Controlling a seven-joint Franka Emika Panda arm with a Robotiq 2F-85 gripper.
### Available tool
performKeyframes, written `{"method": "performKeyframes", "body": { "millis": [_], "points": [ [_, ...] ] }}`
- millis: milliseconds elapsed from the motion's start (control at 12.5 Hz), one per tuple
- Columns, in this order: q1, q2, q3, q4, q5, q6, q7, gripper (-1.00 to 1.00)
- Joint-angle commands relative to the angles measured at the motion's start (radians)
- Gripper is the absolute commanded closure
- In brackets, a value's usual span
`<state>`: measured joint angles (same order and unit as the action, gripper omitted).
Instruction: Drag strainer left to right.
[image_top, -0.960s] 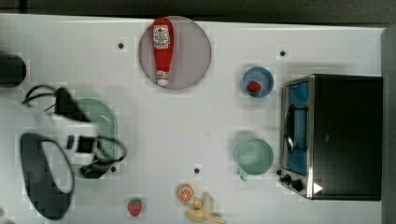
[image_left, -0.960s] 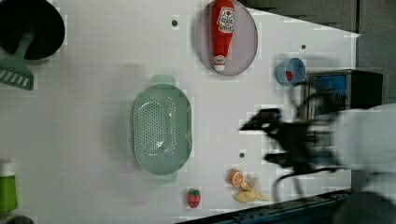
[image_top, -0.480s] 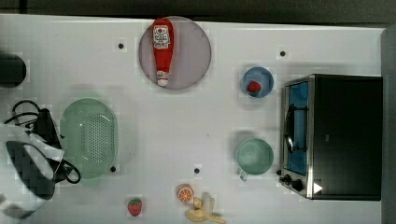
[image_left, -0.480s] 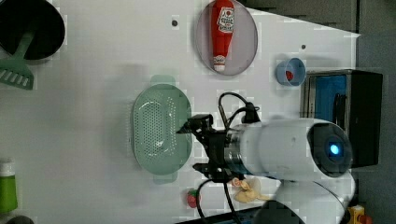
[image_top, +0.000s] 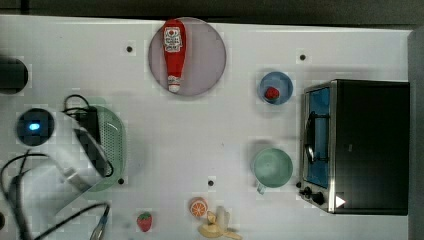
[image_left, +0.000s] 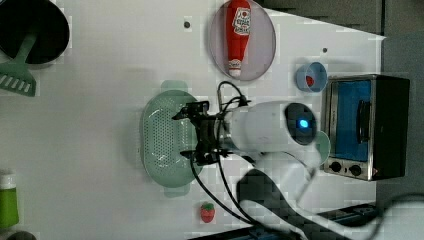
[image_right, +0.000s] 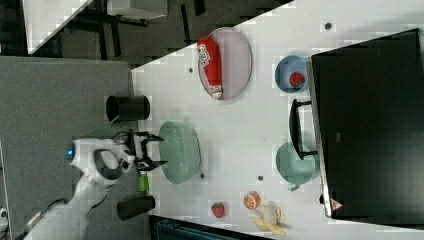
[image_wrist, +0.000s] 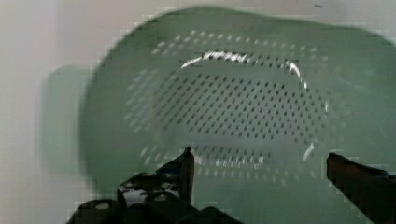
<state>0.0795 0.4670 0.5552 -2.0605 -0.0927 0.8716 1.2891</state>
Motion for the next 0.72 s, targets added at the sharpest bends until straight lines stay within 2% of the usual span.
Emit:
{"method": "performKeyframes", "body": {
  "millis": [80,400,720],
  "points": [
    [0.033,0.062,-0.045,-0.016,-0.058,0.089,0.117,-1.00],
    [0.085,0.080,-0.143,-0.033,-0.058,0.093,0.152,-1.00],
    [0.092,0.084,-0.164,-0.070,-0.058,0.126,0.151,-1.00]
  ]
}}
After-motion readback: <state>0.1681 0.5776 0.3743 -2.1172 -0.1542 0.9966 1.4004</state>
